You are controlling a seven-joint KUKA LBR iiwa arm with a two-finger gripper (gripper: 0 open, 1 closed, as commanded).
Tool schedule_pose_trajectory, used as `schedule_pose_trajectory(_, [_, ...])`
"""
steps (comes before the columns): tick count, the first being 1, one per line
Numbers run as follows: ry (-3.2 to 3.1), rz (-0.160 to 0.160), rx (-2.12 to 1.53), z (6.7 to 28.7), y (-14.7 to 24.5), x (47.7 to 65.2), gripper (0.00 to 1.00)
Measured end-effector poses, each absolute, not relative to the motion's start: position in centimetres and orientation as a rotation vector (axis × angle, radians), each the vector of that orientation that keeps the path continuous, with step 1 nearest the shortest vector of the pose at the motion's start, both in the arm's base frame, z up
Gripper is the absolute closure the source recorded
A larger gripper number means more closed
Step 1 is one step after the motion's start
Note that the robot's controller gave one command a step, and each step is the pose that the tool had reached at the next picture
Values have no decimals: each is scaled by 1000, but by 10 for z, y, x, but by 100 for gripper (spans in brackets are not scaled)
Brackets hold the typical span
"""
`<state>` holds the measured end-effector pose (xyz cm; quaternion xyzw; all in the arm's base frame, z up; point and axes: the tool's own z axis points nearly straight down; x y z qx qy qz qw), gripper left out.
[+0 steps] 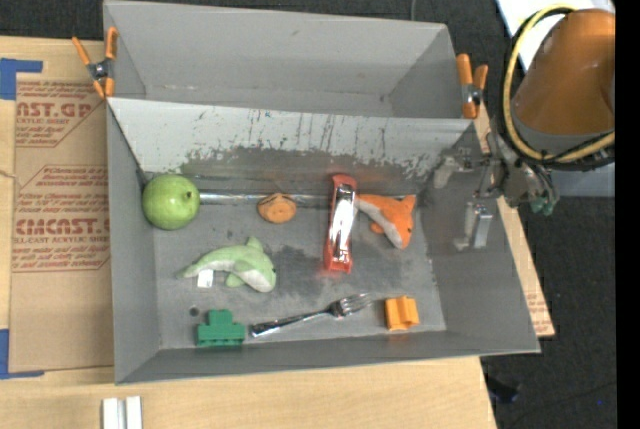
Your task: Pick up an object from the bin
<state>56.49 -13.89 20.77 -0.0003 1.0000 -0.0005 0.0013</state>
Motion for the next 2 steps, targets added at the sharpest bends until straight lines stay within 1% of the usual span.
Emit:
schedule_pose_trajectory(1, [3122, -6, -254, 168, -105, 519, 0])
schedule_pose_trajectory(2, [3127, -3, -185, 112, -96, 524, 0])
